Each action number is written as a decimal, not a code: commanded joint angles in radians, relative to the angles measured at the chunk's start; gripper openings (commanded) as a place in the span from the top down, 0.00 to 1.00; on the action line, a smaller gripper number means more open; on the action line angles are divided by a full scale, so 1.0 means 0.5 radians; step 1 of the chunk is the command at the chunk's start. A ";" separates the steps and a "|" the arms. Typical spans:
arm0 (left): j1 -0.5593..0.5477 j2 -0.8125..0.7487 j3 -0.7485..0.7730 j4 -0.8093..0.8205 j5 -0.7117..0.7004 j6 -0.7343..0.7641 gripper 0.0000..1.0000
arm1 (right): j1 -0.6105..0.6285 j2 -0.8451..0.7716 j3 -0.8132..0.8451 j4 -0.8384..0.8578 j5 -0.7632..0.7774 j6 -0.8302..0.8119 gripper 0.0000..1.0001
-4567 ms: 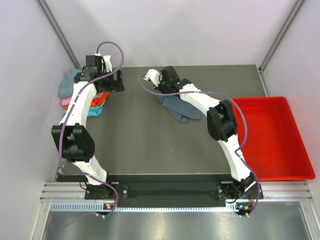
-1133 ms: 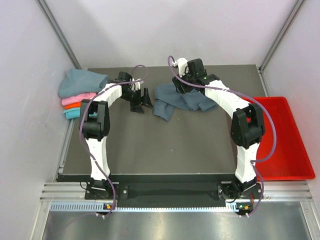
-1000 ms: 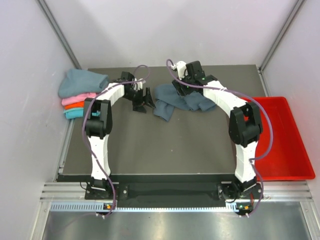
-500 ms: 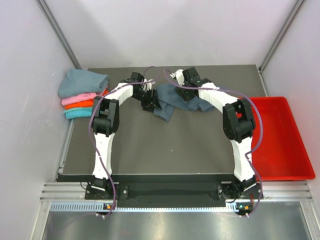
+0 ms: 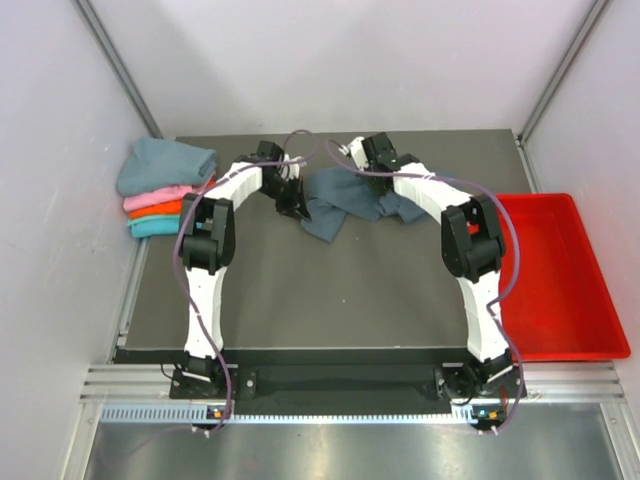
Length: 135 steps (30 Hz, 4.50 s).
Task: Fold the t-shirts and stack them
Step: Flatten the tshirt out
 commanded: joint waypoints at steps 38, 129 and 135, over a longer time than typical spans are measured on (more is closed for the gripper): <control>0.185 -0.449 0.556 -0.380 -0.491 0.737 0.15 | -0.198 -1.413 -0.704 0.050 -0.064 0.157 1.00; -0.048 -1.380 -0.436 -0.251 -0.644 0.645 1.00 | -0.232 -0.588 -0.051 -0.281 -0.564 0.338 0.58; -0.048 -1.362 -0.403 -0.226 -0.659 0.648 1.00 | -0.235 -0.391 0.115 -0.275 -0.561 0.243 0.59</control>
